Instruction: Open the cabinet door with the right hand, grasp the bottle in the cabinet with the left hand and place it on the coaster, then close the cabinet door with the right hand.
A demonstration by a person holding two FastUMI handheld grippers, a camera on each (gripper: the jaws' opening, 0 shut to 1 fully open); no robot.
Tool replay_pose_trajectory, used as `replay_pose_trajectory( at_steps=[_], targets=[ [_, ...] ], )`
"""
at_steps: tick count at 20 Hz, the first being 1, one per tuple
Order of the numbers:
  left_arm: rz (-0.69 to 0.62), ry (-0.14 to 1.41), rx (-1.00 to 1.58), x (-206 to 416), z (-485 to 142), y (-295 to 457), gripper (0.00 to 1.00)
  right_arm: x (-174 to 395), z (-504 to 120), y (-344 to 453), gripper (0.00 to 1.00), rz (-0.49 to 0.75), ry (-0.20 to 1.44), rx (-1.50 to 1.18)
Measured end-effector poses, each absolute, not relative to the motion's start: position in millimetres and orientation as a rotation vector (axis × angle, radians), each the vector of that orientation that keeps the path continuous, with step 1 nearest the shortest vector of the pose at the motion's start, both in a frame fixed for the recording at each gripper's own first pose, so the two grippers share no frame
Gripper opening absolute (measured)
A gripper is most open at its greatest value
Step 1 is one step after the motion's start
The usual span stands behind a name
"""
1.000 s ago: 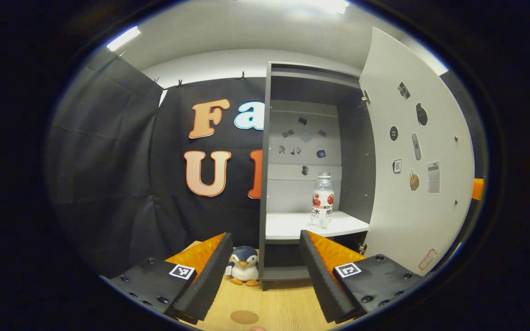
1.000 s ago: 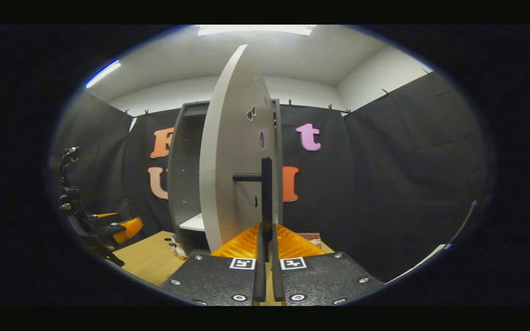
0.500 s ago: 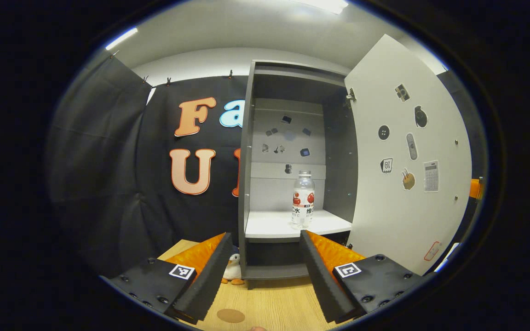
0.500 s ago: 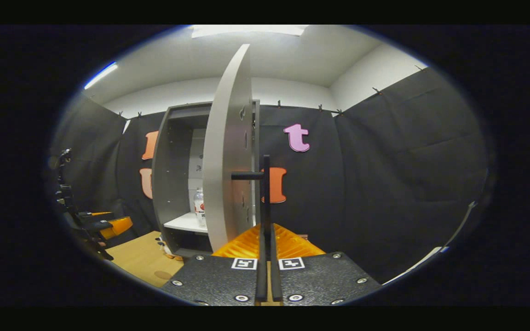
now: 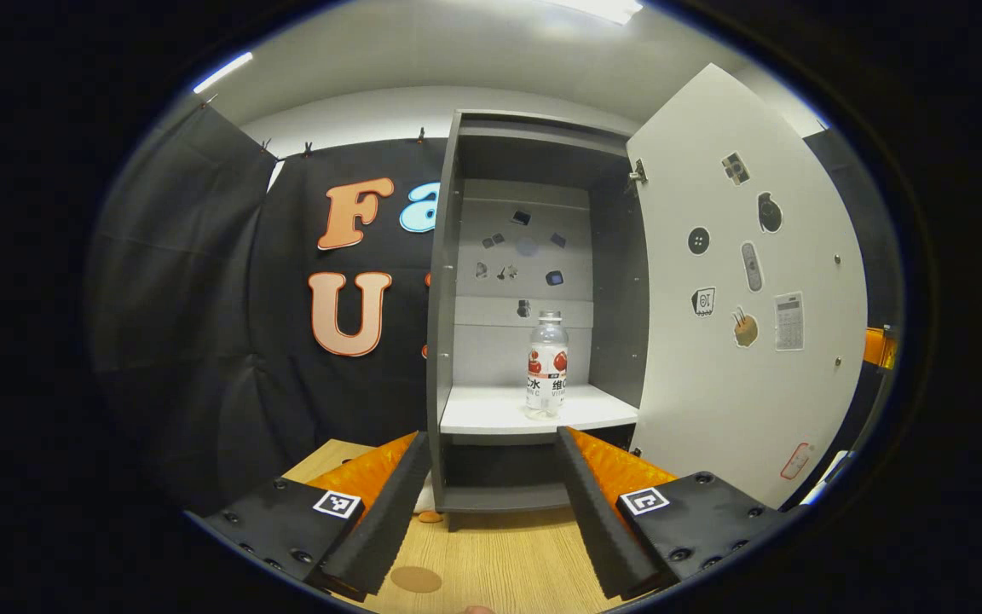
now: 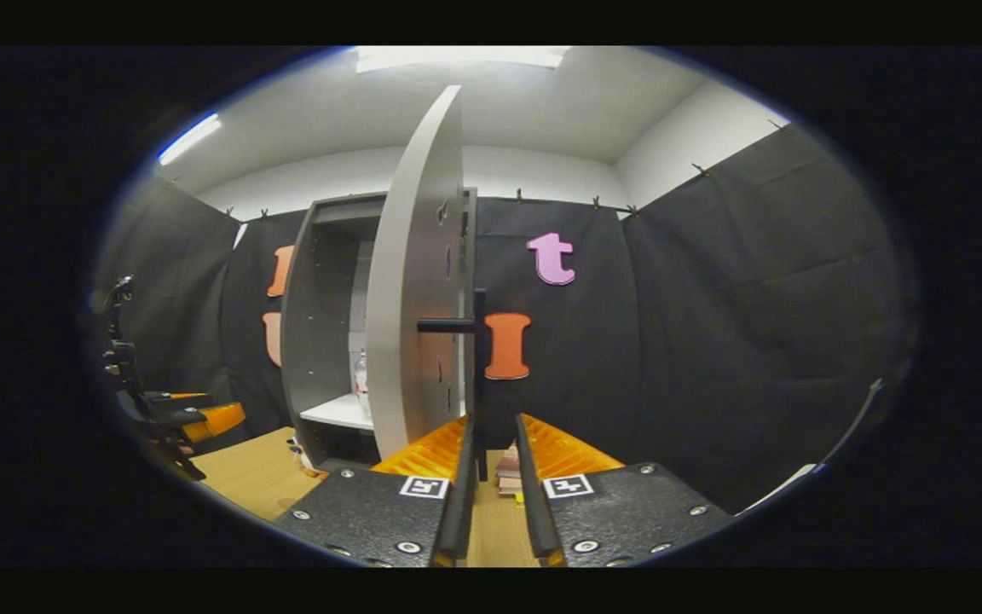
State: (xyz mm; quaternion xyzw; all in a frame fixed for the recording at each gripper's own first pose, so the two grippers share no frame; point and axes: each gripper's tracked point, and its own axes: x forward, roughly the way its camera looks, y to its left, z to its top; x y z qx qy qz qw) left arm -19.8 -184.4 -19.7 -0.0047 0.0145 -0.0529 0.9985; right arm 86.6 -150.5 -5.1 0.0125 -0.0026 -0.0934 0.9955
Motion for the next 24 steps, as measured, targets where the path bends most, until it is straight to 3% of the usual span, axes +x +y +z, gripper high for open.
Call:
replay_pose_trajectory(
  at_steps=[9, 11, 12, 14, 16, 24],
  targets=[
    [-0.114, 0.028, -0.01, -11.3, -19.2, -193.0, 0.96, 41.3, -2.7, -135.0, 0.8, -0.22, 0.031, 0.037],
    [-0.118, 0.034, -0.018, -8.9, -20.5, -195.5, 0.95, 32.8, 3.8, -123.4, 0.76, -0.201, 0.026, 0.034],
    [-0.121, 0.041, -0.027, -8.9, -21.9, -197.3, 0.95, 30.8, 6.5, -115.5, 0.83, -0.187, 0.021, 0.029],
    [-0.136, 0.046, -0.044, -5.5, -23.6, -201.6, 0.95, 25.9, 12.5, -101.6, 0.81, -0.166, 0.011, 0.013],
    [-0.149, 0.046, -0.047, 1.4, -24.2, -204.2, 0.95, 24.7, 16.8, -83.1, 0.87, -0.137, 0.003, -0.004],
    [-0.228, 0.044, -0.043, 64.6, -30.5, -210.3, 0.95, 72.5, 4.5, -4.6, 0.92, -0.05, 0.031, 0.005]
  ],
)
